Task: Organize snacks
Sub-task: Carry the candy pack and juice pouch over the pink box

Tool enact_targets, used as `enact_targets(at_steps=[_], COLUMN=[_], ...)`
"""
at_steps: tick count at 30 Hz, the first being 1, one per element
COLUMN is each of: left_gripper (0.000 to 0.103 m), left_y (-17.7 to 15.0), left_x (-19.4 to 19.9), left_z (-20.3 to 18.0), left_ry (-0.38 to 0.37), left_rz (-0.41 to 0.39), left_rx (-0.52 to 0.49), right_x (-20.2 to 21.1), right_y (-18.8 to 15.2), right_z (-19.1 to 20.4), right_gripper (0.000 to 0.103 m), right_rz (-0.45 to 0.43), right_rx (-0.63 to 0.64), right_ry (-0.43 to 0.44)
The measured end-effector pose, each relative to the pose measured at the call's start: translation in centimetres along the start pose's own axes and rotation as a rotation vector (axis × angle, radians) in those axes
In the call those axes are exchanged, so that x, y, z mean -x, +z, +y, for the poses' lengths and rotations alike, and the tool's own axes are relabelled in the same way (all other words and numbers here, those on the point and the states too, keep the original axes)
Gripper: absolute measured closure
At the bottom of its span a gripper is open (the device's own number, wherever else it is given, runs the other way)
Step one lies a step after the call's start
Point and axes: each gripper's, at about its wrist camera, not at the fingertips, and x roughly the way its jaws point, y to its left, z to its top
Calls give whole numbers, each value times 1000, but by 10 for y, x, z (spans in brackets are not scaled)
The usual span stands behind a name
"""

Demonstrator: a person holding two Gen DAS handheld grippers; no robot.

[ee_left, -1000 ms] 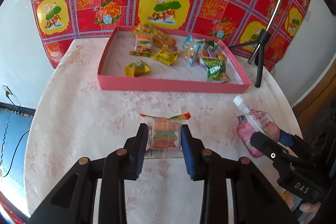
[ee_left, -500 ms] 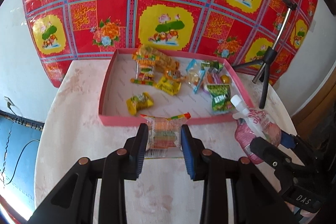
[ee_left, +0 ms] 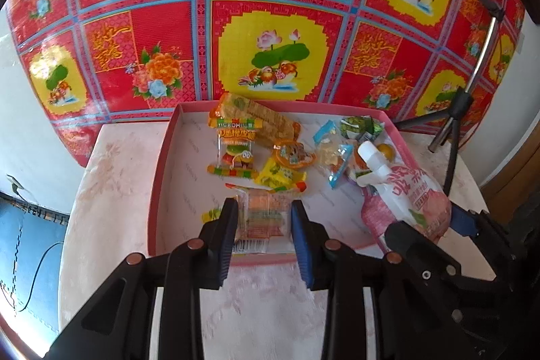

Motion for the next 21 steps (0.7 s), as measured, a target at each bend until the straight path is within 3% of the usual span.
enact_targets(at_steps=[21], left_gripper=[70], left_y=[23], left_x=[-57], left_z=[15], left_ry=[23], left_rz=[16], left_rx=[10], right_x=[-61], right_y=[18], right_z=[-3], right_gripper=[33], right_rz=[-13], right_rx=[-13], right_ry=[-25])
